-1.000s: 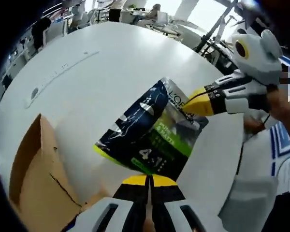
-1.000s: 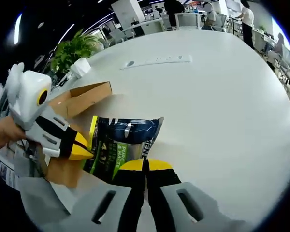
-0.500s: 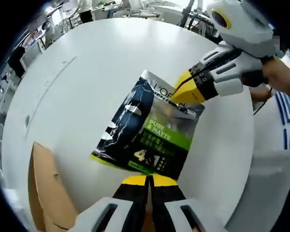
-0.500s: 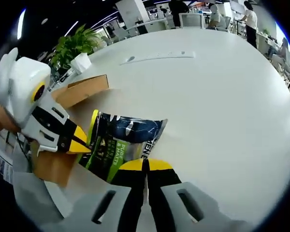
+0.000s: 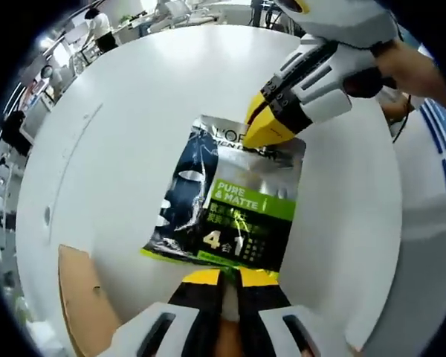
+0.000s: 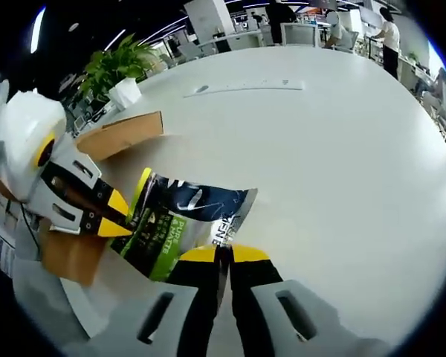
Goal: Operate the shoe box by opening the lid, removing the specified soft item, and placing it in the target area until the item is outside and the box remains undamaged.
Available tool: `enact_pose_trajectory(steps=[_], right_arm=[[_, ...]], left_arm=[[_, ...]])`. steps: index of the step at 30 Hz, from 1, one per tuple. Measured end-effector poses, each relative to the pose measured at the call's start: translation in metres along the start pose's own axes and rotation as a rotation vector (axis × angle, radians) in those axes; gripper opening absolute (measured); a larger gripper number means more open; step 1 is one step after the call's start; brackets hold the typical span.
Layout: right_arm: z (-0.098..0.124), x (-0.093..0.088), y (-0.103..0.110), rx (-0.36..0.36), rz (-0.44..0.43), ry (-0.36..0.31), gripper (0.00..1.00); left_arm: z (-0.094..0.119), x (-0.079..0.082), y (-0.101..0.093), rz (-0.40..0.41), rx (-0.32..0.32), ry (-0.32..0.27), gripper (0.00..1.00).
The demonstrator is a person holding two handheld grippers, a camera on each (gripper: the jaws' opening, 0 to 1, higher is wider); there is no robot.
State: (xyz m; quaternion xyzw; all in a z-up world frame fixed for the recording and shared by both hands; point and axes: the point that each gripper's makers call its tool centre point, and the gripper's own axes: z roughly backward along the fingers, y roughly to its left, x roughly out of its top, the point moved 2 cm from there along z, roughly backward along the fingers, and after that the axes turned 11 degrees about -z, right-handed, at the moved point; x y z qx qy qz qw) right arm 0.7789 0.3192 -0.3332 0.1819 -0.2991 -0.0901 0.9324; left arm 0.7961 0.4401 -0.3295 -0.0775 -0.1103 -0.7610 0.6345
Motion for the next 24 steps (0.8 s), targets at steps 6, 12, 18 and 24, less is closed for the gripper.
enact_pose_trajectory(steps=[6, 12, 18, 24], right_arm=[[0.0, -0.004, 0.0, -0.024, -0.004, 0.009, 0.0], [0.002, -0.002, -0.005, -0.052, 0.0, 0.005, 0.0], [-0.003, 0.001, -0.013, -0.058, -0.008, 0.005, 0.0], [0.006, -0.002, -0.008, -0.06, -0.014, 0.009, 0.01]], left_arm=[[0.008, 0.0, 0.0, -0.054, 0.04, -0.004, 0.12], [0.017, 0.003, -0.002, -0.03, 0.053, -0.05, 0.15], [0.026, 0.008, -0.004, 0.012, 0.052, -0.093, 0.17], [0.033, 0.014, -0.005, 0.054, 0.044, -0.14, 0.17]])
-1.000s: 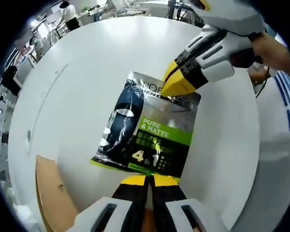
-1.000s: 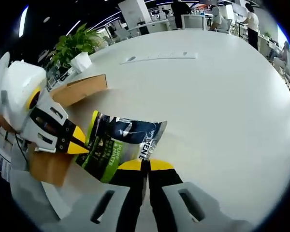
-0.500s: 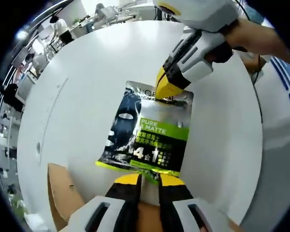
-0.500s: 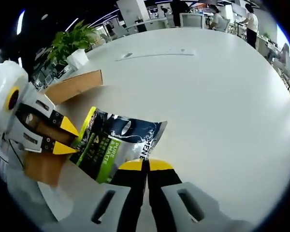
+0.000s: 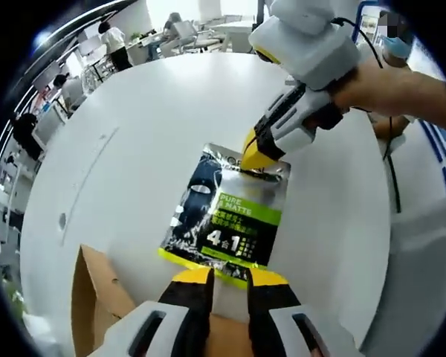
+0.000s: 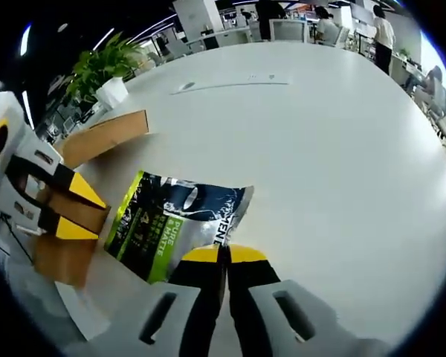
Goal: Operate the shoe box by opening the lid, removing the specified soft item, and placing it in the target area until the item is outside and the box remains undamaged.
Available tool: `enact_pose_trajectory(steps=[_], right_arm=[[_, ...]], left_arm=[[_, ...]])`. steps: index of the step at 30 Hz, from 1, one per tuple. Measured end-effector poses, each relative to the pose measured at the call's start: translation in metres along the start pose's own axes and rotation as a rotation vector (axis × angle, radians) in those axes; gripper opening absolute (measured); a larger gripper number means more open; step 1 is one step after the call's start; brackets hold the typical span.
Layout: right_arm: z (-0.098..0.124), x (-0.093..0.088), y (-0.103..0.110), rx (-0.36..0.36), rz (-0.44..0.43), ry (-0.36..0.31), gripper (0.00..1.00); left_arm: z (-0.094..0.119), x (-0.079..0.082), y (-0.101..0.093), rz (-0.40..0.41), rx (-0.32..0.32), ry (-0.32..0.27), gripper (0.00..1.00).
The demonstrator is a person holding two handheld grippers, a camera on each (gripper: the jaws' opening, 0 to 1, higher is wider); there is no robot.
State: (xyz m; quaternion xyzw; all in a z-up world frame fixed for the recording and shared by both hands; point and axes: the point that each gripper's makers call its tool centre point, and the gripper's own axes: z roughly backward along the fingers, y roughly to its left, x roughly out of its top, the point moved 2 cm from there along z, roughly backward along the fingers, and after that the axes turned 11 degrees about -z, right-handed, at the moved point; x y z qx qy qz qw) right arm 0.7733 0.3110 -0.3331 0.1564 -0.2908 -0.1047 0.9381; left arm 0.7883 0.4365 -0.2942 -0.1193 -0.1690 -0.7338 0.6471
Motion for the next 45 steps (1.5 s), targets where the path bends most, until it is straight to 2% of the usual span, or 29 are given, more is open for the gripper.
enact_pose_trajectory(steps=[7, 10, 16, 18, 20, 25, 30, 33, 37, 42, 45], right_arm=[[0.004, -0.002, -0.001, 0.007, 0.017, -0.004, 0.11], [0.007, -0.001, -0.003, -0.009, 0.05, -0.026, 0.15], [0.008, 0.003, -0.008, 0.0, 0.073, -0.033, 0.2], [0.023, -0.001, 0.003, 0.008, 0.092, -0.046, 0.22], [0.022, 0.0, 0.002, 0.014, 0.107, -0.056, 0.26], [0.029, 0.0, 0.002, 0.015, 0.148, -0.068, 0.32], [0.048, -0.003, 0.019, 0.062, 0.153, -0.092, 0.36], [0.05, 0.004, 0.016, 0.078, 0.152, -0.112, 0.4], [0.069, 0.002, 0.033, 0.098, 0.166, -0.139, 0.42], [0.086, 0.002, 0.049, 0.124, 0.202, -0.146, 0.47], [0.088, -0.002, 0.059, 0.143, 0.216, -0.153, 0.49]], left_arm=[[0.009, 0.003, -0.001, 0.038, -0.004, -0.04, 0.19], [0.017, 0.006, -0.002, 0.07, -0.004, -0.083, 0.2], [0.029, 0.003, -0.005, 0.098, -0.001, -0.11, 0.21], [0.034, 0.003, -0.006, 0.11, 0.003, -0.13, 0.23], [0.039, 0.004, -0.008, 0.126, 0.003, -0.162, 0.23], [0.051, 0.001, -0.009, 0.149, 0.011, -0.196, 0.27], [0.066, -0.002, -0.012, 0.194, 0.016, -0.251, 0.3], [0.074, -0.007, -0.014, 0.212, 0.01, -0.271, 0.31], [0.088, -0.013, -0.017, 0.235, 0.023, -0.317, 0.33], [0.102, -0.026, -0.02, 0.274, 0.044, -0.36, 0.39], [0.111, -0.035, -0.022, 0.288, 0.06, -0.377, 0.44]])
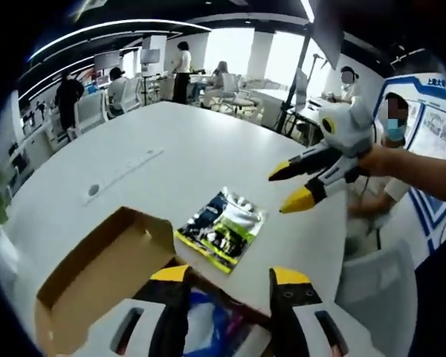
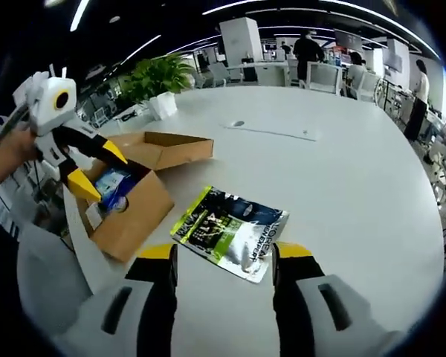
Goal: Operate the shoe box by opening the lid, removing the specified soft item, and placing it in the target area until the item is outside and the box remains undamaged.
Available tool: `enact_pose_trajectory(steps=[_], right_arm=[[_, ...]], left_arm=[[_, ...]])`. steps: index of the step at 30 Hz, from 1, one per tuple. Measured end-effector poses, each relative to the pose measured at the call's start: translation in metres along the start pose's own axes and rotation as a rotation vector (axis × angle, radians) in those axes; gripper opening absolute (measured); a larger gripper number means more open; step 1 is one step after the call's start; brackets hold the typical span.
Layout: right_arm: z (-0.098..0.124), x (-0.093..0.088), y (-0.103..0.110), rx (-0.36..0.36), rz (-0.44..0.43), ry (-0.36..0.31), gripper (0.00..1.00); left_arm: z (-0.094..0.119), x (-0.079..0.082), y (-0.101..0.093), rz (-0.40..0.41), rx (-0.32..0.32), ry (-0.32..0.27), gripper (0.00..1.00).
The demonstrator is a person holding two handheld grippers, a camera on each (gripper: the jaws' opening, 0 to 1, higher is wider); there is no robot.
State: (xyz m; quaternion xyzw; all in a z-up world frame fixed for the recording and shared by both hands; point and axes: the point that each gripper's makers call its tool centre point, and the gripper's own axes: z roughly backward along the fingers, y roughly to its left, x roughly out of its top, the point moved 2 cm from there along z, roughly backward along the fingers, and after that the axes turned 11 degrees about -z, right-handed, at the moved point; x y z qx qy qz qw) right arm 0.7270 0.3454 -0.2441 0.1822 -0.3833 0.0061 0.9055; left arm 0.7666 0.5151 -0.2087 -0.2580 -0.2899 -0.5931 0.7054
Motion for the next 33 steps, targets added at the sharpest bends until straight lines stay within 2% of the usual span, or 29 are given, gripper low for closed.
enact_pose_trajectory(steps=[4, 8, 13, 15, 20, 25, 29, 33], right_arm=[[0.006, 0.005, 0.027, 0.073, 0.025, -0.019, 0.47], [0.011, 0.01, 0.047, 0.088, 0.048, -0.038, 0.51], [0.008, 0.011, 0.064, 0.116, 0.081, -0.028, 0.54], [0.01, 0.01, 0.077, 0.127, 0.089, -0.025, 0.54], [0.003, 0.009, 0.103, 0.174, 0.108, -0.013, 0.53], [-0.011, 0.013, 0.123, 0.212, 0.148, -0.007, 0.53], [-0.021, 0.016, 0.146, 0.265, 0.218, -0.025, 0.49], [-0.037, 0.012, 0.161, 0.286, 0.243, 0.009, 0.47]], left_arm=[[0.018, -0.008, 0.0, 0.025, 0.018, -0.05, 0.49], [0.039, -0.017, 0.003, 0.014, 0.037, -0.097, 0.52], [0.069, -0.031, 0.013, 0.029, 0.096, -0.154, 0.58], [0.08, -0.036, 0.017, 0.011, 0.123, -0.175, 0.6], [0.099, -0.051, 0.022, 0.011, 0.161, -0.167, 0.67], [0.117, -0.068, 0.025, 0.0, 0.202, -0.189, 0.72], [0.132, -0.079, 0.029, 0.016, 0.253, -0.21, 0.75], [0.143, -0.089, 0.026, 0.039, 0.272, -0.215, 0.8]])
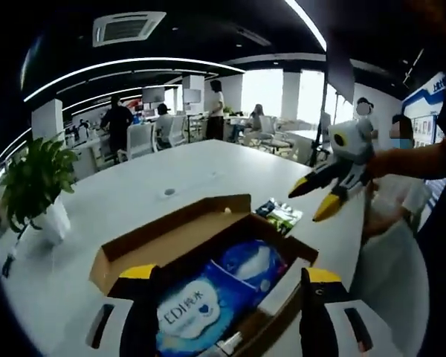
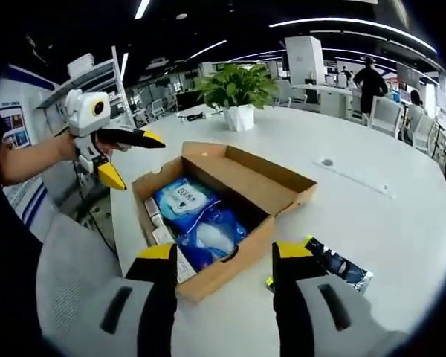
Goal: Operate the shoe box by opening the lid, removing the specified soft item, and placing it in the target area until the item is outside and the box remains undamaged.
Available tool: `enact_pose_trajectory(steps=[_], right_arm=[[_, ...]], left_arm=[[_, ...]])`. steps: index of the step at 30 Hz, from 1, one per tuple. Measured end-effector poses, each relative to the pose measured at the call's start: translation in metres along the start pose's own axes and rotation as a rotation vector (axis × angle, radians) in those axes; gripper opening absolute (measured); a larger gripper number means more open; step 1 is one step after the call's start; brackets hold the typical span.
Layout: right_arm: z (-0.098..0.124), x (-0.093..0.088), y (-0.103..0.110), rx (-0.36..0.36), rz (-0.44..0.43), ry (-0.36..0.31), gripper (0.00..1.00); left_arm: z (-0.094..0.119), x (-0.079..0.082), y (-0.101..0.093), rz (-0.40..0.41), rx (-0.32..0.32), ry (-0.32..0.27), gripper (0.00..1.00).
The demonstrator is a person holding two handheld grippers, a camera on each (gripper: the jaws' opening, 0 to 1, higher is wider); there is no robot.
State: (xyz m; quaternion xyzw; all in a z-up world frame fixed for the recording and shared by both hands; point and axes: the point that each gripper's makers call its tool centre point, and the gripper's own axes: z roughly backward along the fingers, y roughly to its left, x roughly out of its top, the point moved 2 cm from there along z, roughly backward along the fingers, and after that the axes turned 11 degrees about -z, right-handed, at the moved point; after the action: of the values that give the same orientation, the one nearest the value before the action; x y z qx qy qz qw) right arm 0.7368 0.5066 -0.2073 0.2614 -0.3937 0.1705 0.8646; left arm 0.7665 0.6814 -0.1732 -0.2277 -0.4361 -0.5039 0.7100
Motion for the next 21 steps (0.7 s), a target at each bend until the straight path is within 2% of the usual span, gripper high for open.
enact_pose_trajectory(steps=[4, 7, 8, 14, 16, 19, 20, 21], right_arm=[[-0.017, 0.0, 0.009, 0.019, 0.02, 0.024, 0.46], [-0.03, 0.004, 0.01, 0.03, 0.031, 0.028, 0.4], [-0.036, 0.007, 0.007, 0.038, 0.017, 0.032, 0.38], [-0.06, 0.008, 0.017, 0.057, 0.001, 0.055, 0.34], [-0.068, 0.006, 0.025, 0.095, -0.064, 0.072, 0.34], [-0.078, 0.008, 0.023, 0.087, -0.058, 0.075, 0.33], [-0.089, 0.008, 0.017, 0.087, -0.054, 0.082, 0.32], [-0.09, 0.007, 0.021, 0.09, -0.053, 0.09, 0.32]], left_arm=[[0.011, -0.009, 0.006, 0.009, 0.024, -0.006, 0.85], [0.015, -0.012, 0.008, 0.024, 0.03, -0.011, 0.88], [0.016, -0.013, 0.009, 0.028, 0.031, -0.011, 0.89], [0.028, -0.025, 0.018, 0.034, 0.077, -0.007, 0.93], [0.03, -0.03, 0.02, 0.034, 0.089, 0.009, 0.93], [0.034, -0.036, 0.026, 0.05, 0.098, 0.01, 0.95], [0.036, -0.038, 0.027, 0.059, 0.103, 0.007, 0.96], [0.038, -0.038, 0.028, 0.063, 0.106, 0.004, 0.97]])
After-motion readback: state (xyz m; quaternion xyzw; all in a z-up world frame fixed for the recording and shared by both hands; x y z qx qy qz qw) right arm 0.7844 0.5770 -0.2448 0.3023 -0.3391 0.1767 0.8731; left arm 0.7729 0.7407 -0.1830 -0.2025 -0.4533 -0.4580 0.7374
